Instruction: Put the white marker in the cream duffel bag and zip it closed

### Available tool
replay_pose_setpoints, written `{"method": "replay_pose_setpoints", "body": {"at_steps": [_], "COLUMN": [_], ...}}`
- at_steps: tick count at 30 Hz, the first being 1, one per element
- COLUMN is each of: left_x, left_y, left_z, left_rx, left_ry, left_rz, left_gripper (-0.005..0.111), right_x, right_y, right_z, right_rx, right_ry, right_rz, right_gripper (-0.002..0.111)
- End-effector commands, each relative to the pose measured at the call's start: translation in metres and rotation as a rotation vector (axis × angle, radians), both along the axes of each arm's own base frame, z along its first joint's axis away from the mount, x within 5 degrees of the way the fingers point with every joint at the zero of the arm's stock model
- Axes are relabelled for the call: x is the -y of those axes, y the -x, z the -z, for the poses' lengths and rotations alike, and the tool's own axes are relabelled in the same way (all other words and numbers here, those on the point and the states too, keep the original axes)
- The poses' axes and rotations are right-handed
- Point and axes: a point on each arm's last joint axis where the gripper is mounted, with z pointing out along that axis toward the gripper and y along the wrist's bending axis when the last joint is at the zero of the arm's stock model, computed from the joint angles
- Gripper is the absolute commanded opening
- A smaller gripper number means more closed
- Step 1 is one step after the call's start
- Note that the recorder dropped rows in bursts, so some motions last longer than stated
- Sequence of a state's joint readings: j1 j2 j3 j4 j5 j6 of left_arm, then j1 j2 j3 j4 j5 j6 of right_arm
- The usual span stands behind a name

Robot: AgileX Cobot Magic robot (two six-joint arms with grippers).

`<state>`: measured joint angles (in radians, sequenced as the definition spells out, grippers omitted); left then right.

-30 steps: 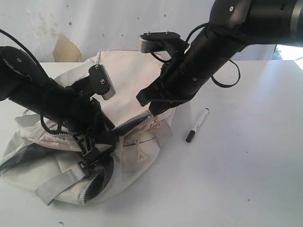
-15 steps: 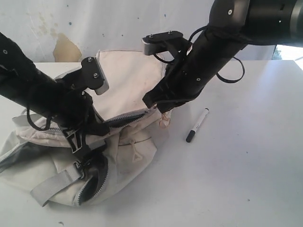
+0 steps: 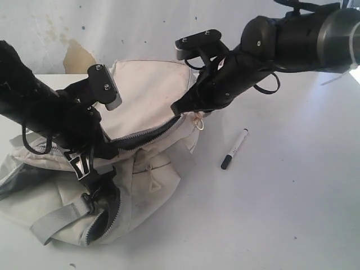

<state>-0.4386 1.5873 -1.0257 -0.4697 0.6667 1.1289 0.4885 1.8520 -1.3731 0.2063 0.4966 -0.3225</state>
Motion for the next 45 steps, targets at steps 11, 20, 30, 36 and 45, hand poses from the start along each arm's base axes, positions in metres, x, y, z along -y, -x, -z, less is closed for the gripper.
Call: {"method": "replay_pose_setpoints", "body": {"at_steps": [11,20,30,36,45], "left_x": [-0.001,0.000,0.000,0.001,0.010], "left_y": [0.003,0.001,0.000,0.002,0.009], "left_z": [0.000,-0.001,-0.002,-0.002,-0.005], "left_rx": [0.001,0.016,0.023,0.009,-0.077], "left_ry": [-0.021,-0.010,0.003,0.007,0.117], "left_rz": [0.012,0.000,-0.008,-0.006,0.015], "left_gripper": [0.000,0.000,0.003,0.059,0.071], "right_x": [0.052,0.051,0.049,0.058,0.070], "right_y": [-0.062,-0.062,-0.038,0.000,0.021], "right_z": [0.050,0.049,0.005,-0.028,-0.019], "right_rx": [0.114,0.089,-0.114,-0.280,-0.337], "right_ry": [-0.106,-0.147,-0.135,-0.027,0.069], "right_rz": [0.303,0.335,0.284,0.207,0.191], "right_gripper": [0.000,0.026,0.048,0.035,0.020]}}
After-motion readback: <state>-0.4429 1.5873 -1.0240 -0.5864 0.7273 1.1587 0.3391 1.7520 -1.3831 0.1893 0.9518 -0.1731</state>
